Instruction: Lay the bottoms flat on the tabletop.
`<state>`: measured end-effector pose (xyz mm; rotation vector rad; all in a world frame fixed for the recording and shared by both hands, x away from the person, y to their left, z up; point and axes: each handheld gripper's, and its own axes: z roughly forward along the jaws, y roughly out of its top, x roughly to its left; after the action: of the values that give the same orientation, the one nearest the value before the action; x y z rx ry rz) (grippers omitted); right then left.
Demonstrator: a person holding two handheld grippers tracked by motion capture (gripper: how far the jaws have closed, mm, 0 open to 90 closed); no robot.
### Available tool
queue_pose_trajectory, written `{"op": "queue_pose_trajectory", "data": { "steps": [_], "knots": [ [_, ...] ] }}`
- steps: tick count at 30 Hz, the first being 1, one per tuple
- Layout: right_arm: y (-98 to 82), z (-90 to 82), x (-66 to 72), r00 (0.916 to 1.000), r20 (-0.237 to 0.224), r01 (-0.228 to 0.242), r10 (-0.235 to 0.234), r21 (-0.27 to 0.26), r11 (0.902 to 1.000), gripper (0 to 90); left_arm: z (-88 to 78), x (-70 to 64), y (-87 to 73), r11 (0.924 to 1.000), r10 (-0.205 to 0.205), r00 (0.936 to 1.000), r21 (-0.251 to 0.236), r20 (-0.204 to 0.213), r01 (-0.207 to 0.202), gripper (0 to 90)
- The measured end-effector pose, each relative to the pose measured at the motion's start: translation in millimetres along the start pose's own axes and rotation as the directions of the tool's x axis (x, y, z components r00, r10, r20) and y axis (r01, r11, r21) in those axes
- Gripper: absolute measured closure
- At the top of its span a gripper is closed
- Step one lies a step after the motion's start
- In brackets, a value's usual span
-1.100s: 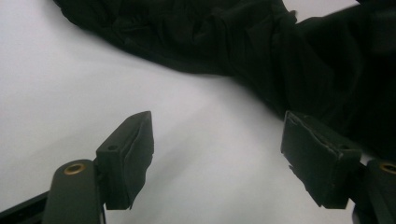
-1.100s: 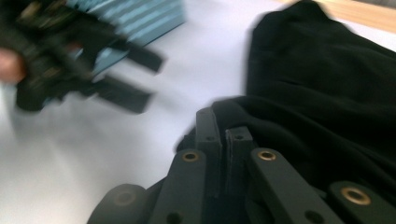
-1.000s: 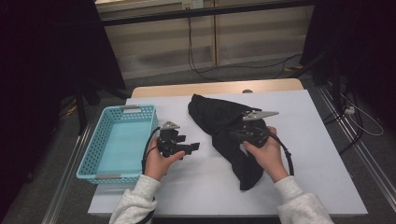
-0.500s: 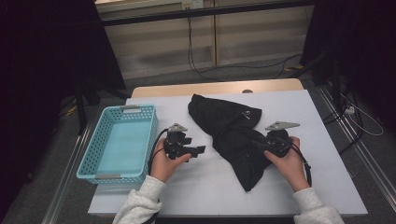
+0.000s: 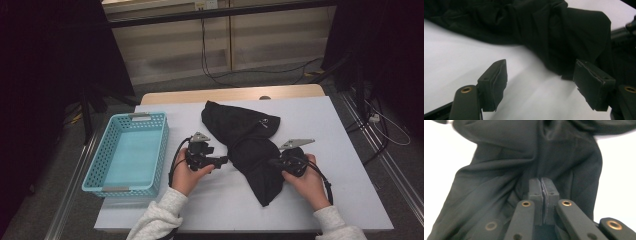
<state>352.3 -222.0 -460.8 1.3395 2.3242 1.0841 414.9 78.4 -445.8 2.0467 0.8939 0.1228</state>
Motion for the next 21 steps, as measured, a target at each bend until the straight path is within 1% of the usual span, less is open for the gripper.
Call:
{"op": "queue_pose_trajectory", "data": {
  "steps": [1, 2, 3, 4, 5, 6, 7, 8, 9, 11, 12, 14, 15, 16, 19, 20, 21],
  "knots": [
    [0.0, 0.1, 2.6, 0.9998, -0.019, 0.006, -0.006, 0.007, 1.0, 88.6, 3.0, -1.8, 0.4, 1.0, -0.002, 1.0, 0.001, 0.0, 0.002, 26.8],
    [-0.2, 0.3, 5.7, 0.9972, -0.074, -0.005, 0.007, 0.018, 0.9998, 88.6, 5.6, -3.2, 0.3, 1.0, -0.004, 1.0, 0.006, 0.0, 0.004, 26.6],
    [-0.8, 0.4, 7.8, 0.9941, -0.107, -0.014, 0.016, 0.026, 0.9996, 88.5, 7.8, -4.2, -0.1, 1.0, -0.004, 1.0, 0.007, -0.001, 0.004, 26.3],
    [-1.0, -0.2, 9.6, 0.9943, -0.105, -0.015, 0.018, 0.029, 0.9995, 88.1, 10.0, -5.4, -0.7, 0.9999, -0.001, 1.0, 0.014, -0.002, 0.001, 26.1],
    [-1.1, -1.5, 10.9, 0.9959, -0.091, -0.002, 0.005, 0.03, 0.9995, 86.9, 12.0, -5.9, -1.4, 0.9998, -0.001, 1.0, 0.018, 0.0, 0.001, 26.1],
    [-1.2, -3.0, 12.1, 0.9968, -0.079, 0.006, -0.004, 0.032, 0.9995, 82.6, 13.2, -6.2, -2.1, 0.9997, 0.0, 1.0, 0.024, 0.004, 0.0, 26.2],
    [-0.8, -5.7, 12.9, 0.9985, -0.052, 0.016, -0.015, 0.027, 0.9995, 77.1, 13.0, -6.3, -2.5, 0.9995, 0.006, 1.0, 0.029, 0.006, -0.006, 26.4],
    [0.1, -9.5, 14.3, 0.9994, -0.01, 0.033, -0.033, 0.018, 0.9993, 74.1, 11.7, -6.2, -2.4, 0.9994, 0.009, 0.9999, 0.032, 0.005, -0.009, 26.4],
    [1.7, -13.6, 15.6, 0.9988, 0.012, 0.047, -0.048, 0.009, 0.9988, 71.0, 9.9, -5.7, -2.1, 0.9995, 0.01, 0.9999, 0.031, 0.006, -0.01, 26.4],
    [4.7, -20.4, 19.1, 0.9991, -0.006, 0.042, -0.042, -0.027, 0.9988, 68.5, 6.0, -4.9, -1.9, 0.9995, 0.01, 0.9999, 0.029, 0.0, -0.01, 25.9],
    [6.1, -22.2, 23.1, 0.9988, -0.007, 0.049, -0.049, -0.036, 0.9982, 66.9, 3.8, -4.0, -1.9, 0.9993, 0.018, 0.9998, 0.034, -0.003, -0.017, 25.6],
    [9.2, -23.0, 32.7, 0.9972, -0.01, 0.074, -0.075, -0.039, 0.9965, 62.4, 0.6, -3.0, -2.7, 0.9995, 0.011, 0.9999, 0.028, -0.008, -0.011, 24.9],
    [10.7, -21.9, 38.6, 0.9963, -0.025, 0.081, -0.082, -0.041, 0.9959, 61.1, -0.8, -2.2, -2.8, 0.9995, 0.017, 0.9998, 0.028, -0.012, -0.017, 24.7],
    [12.1, -20.2, 44.7, 0.9944, -0.039, 0.097, -0.098, -0.043, 0.9944, 59.2, -2.5, -1.9, -2.8, 0.9995, 0.016, 0.9997, 0.029, -0.016, -0.016, 24.4],
    [13.9, -11.3, 63.6, 0.9887, -0.084, 0.123, -0.124, -0.024, 0.9921, 54.1, -6.5, -1.5, -2.1, 0.9995, 0.018, 0.9996, 0.028, -0.02, -0.018, 23.6],
    [12.6, -5.7, 69.6, 0.9872, -0.087, 0.134, -0.134, -0.003, 0.991, 51.3, -7.3, -1.5, -1.8, 0.9996, 0.018, 0.9996, 0.023, -0.023, -0.017, 23.5],
    [10.6, 0.7, 74.5, 0.9848, -0.073, 0.16, -0.157, 0.029, 0.9867, 49.1, -8.4, -1.4, -1.5, 0.9996, 0.019, 0.9996, 0.023, -0.021, -0.019, 23.5]
  ]
}}
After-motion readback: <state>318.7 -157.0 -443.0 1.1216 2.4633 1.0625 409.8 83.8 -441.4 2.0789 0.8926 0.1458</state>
